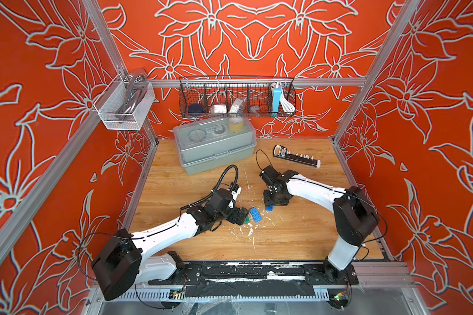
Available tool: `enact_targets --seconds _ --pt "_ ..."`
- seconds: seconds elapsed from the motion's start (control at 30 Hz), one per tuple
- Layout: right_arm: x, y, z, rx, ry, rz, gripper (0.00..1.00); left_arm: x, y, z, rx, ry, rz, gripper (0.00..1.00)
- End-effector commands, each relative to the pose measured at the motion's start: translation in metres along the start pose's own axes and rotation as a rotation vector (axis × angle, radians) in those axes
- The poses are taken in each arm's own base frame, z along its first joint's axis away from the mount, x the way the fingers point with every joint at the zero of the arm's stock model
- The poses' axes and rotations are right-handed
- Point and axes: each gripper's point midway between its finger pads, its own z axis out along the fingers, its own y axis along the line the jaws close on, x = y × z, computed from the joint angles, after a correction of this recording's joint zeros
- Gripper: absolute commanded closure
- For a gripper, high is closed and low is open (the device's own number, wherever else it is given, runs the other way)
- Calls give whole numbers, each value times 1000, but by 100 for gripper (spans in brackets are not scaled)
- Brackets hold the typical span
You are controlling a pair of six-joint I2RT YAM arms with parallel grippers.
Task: Assemble a spoon with lego
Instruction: Pick up the lego brick from the center of the board.
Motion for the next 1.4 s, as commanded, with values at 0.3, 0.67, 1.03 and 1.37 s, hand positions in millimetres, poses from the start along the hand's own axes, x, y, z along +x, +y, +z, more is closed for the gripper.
enact_targets --seconds 0.3,0.67,1.03,1.37 --pt "-4 15 20 -12 19 2 52 6 2 0 -13 8 11 2" --pt "-2 13 21 -1 24 -9 68 6 2 0 -13 10 15 2" --pt "-22 -6 -52 37 -70 -94 83 9 -7 2 39 19 33 2" --pt "-34 -44 -58 52 -20 -117 83 7 -29 8 107 13 82 2"
